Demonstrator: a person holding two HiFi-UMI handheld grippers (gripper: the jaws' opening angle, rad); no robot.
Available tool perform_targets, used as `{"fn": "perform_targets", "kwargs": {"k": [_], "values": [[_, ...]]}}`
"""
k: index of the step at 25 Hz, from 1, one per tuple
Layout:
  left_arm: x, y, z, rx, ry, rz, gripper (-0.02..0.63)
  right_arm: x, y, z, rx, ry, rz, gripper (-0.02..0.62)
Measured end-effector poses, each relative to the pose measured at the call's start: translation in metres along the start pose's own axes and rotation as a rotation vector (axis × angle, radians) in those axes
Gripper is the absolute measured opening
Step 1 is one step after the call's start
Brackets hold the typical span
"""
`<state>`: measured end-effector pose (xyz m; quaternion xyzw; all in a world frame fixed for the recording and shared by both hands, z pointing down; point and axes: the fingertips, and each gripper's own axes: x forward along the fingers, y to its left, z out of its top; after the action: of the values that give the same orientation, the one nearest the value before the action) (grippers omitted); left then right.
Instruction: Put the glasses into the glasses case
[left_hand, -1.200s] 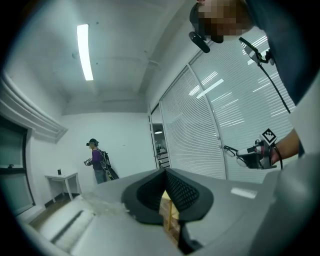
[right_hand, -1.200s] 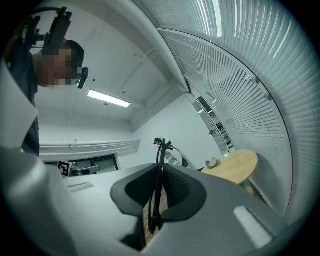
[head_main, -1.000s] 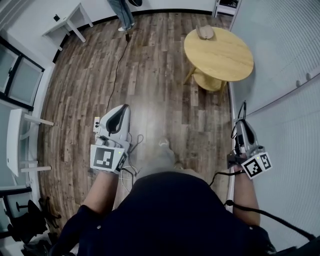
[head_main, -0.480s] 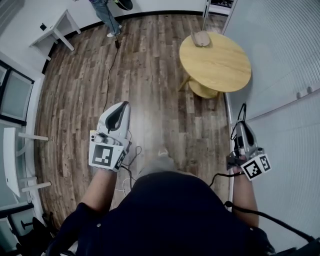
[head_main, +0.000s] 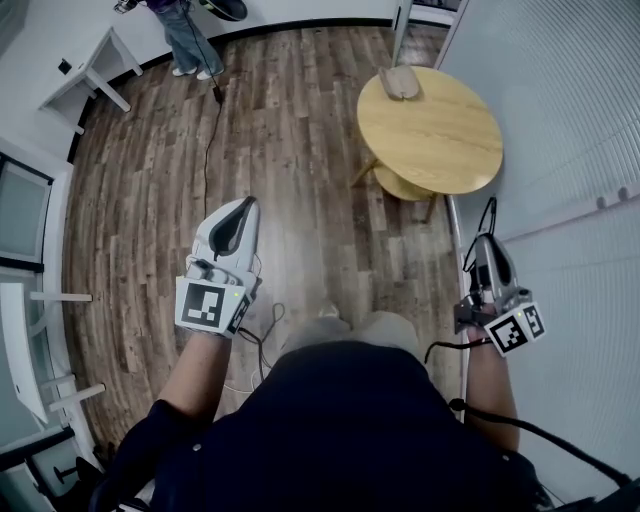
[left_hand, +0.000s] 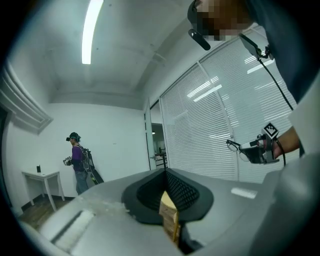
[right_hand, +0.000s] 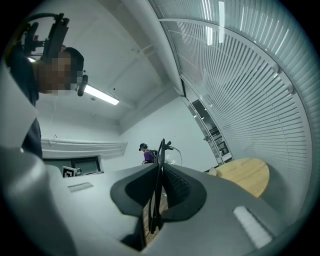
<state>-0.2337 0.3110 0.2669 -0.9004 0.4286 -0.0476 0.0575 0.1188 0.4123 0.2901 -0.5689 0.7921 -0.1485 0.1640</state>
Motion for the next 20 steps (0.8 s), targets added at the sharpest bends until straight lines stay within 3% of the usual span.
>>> {"fn": "perform_targets", "kwargs": {"k": [7, 20], "values": [[0.03, 0.016, -0.018, -0.02, 0.016, -0.006, 0.006, 0.033, -0.021, -0.017, 0.033, 0.034, -0.017, 0.035], [0.123, 0.083, 0.002, 0.014, 0.014, 0.083, 0.006, 0.172, -0.073, 0.003, 0.046, 0.041, 0.081, 0.035]]}}
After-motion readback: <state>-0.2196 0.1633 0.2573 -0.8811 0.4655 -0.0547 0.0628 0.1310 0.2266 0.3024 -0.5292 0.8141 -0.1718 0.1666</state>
